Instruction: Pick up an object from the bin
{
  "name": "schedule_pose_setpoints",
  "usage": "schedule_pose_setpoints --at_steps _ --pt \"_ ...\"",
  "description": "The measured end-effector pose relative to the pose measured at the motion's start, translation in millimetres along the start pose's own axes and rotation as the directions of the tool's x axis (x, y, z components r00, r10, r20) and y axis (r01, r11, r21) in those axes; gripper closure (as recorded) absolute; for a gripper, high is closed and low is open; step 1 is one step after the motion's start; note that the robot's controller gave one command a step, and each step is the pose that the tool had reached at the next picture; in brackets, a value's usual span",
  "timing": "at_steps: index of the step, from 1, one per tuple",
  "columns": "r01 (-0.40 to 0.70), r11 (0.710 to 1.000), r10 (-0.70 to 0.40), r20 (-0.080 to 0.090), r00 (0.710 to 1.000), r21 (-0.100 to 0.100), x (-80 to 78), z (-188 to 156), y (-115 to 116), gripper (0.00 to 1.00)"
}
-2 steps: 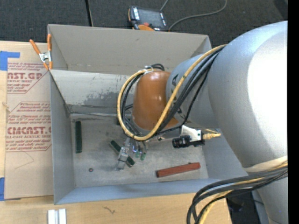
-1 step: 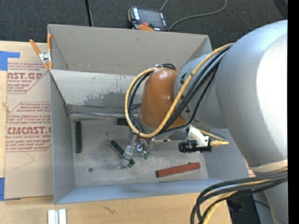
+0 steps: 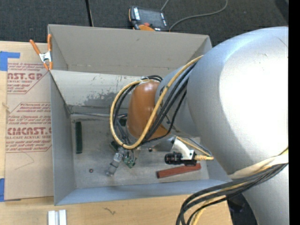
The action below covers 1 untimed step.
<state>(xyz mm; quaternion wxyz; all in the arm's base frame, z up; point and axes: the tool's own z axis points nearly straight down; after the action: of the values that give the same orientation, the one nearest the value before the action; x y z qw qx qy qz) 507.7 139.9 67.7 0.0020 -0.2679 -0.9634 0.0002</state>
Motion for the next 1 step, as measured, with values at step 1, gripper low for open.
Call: schedule_pose_setpoints --at_steps 1 --pt "0.001 1.0 -0.001 0.003 1.0 -0.002 0.5 0.5 0.3 0.0"
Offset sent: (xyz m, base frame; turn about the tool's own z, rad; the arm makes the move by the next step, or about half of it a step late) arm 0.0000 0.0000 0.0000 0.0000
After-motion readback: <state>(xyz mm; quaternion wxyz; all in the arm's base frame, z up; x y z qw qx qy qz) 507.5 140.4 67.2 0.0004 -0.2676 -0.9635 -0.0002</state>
